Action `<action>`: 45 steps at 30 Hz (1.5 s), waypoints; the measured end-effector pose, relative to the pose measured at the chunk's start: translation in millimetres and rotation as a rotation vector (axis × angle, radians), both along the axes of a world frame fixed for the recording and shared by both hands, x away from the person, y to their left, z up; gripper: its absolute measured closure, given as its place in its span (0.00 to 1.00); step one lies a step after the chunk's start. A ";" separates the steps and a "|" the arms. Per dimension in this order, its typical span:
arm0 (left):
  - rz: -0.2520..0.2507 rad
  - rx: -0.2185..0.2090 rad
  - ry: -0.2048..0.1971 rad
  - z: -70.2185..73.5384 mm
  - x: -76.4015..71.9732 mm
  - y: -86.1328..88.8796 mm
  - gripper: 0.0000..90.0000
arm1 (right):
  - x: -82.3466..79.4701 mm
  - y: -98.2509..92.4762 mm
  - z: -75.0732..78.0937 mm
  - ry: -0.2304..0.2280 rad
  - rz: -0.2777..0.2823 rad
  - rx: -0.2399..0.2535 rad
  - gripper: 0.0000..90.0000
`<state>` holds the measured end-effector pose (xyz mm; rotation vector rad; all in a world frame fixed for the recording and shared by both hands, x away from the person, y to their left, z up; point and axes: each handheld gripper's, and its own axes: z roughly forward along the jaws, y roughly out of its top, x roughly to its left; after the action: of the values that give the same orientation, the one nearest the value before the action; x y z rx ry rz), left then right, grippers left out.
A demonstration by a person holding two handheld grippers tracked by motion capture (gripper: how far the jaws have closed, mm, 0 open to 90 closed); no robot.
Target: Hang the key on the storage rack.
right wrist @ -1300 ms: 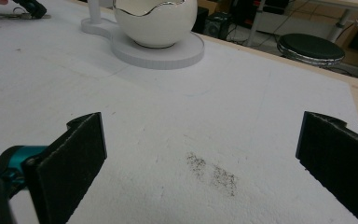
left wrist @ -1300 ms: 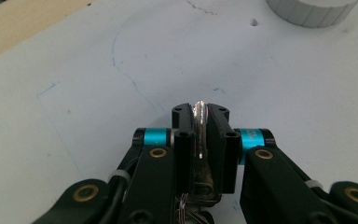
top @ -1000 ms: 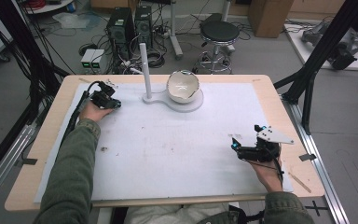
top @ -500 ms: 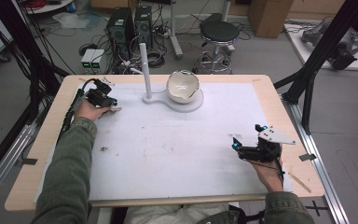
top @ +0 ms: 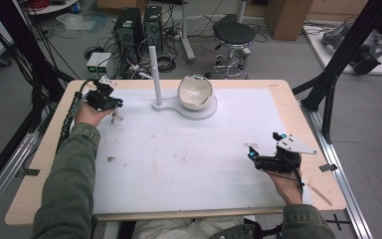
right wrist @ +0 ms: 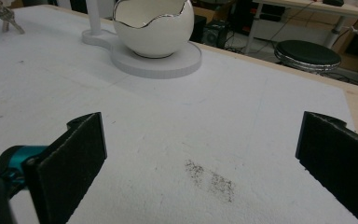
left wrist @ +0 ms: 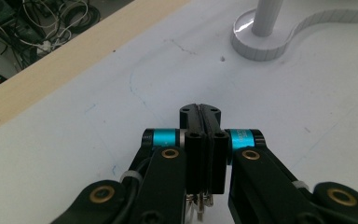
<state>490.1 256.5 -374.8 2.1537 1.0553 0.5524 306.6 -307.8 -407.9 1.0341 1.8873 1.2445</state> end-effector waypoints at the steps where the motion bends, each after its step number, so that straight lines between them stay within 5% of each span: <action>1: -0.002 -0.015 -0.011 2.1 -1.3 0.5 0.98 | -0.3 -0.1 0.1 0.001 -0.003 0.003 0.01; 5: -0.003 -0.071 -0.052 15.8 -8.6 2.8 0.98 | -0.2 -0.9 0.6 -0.003 -0.005 0.006 0.01; 21: 0.018 -0.173 -0.164 58.4 -35.5 19.5 0.98 | -0.4 0.4 1.2 -0.004 0.000 0.020 0.01; 36: 0.002 -0.171 -0.173 70.4 -39.4 15.0 0.98 | 0.1 0.0 1.1 0.001 0.000 0.030 0.01; 45: -0.021 -0.166 -0.198 89.4 -41.4 5.7 0.98 | -0.5 -1.2 1.7 -0.008 -0.005 0.038 0.01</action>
<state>448.7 262.2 -285.5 1.9206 0.9351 0.6320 306.1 -309.0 -406.2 1.0515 1.8608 1.2851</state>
